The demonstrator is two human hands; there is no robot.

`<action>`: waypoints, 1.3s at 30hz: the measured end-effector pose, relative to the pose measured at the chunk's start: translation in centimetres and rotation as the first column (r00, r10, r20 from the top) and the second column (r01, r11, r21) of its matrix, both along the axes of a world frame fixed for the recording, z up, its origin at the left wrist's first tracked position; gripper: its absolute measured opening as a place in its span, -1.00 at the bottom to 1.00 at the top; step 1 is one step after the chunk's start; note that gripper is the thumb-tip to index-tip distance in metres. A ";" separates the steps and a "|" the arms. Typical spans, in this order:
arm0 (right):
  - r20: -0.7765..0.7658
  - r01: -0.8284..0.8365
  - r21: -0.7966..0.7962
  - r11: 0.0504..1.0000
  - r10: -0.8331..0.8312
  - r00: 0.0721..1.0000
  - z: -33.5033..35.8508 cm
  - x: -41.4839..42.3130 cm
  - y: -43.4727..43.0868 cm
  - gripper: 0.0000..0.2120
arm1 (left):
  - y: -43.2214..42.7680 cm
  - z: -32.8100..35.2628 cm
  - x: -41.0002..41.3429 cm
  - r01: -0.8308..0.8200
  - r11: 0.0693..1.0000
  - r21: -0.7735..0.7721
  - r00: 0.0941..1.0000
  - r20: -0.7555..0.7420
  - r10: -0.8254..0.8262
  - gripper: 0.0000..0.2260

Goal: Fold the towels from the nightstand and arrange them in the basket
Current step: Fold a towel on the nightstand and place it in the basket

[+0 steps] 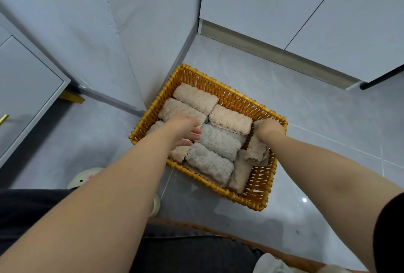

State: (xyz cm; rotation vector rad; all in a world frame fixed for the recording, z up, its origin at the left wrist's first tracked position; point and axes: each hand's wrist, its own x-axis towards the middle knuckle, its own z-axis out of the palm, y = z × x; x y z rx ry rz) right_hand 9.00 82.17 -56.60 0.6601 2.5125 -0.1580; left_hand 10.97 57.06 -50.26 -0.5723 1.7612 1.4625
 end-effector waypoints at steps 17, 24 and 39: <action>-0.548 0.107 0.049 0.993 -0.062 0.834 -5.1 3.2 -1.7 -0.64 | 0.0 -1.0 -0.3 0.045 0.997 -0.066 0.999 0.015 -0.044 -0.79; -0.240 0.200 -0.009 0.980 -0.196 0.951 -7.1 4.2 -3.5 -0.49 | -2.5 -2.7 1.2 0.876 0.204 -0.436 0.311 0.187 -0.932 -0.54; -0.604 -0.517 -0.224 0.826 0.299 0.739 -0.7 -0.7 -13.9 -0.56 | -4.4 -2.5 0.5 0.758 0.187 -0.625 0.363 0.165 -0.917 -0.71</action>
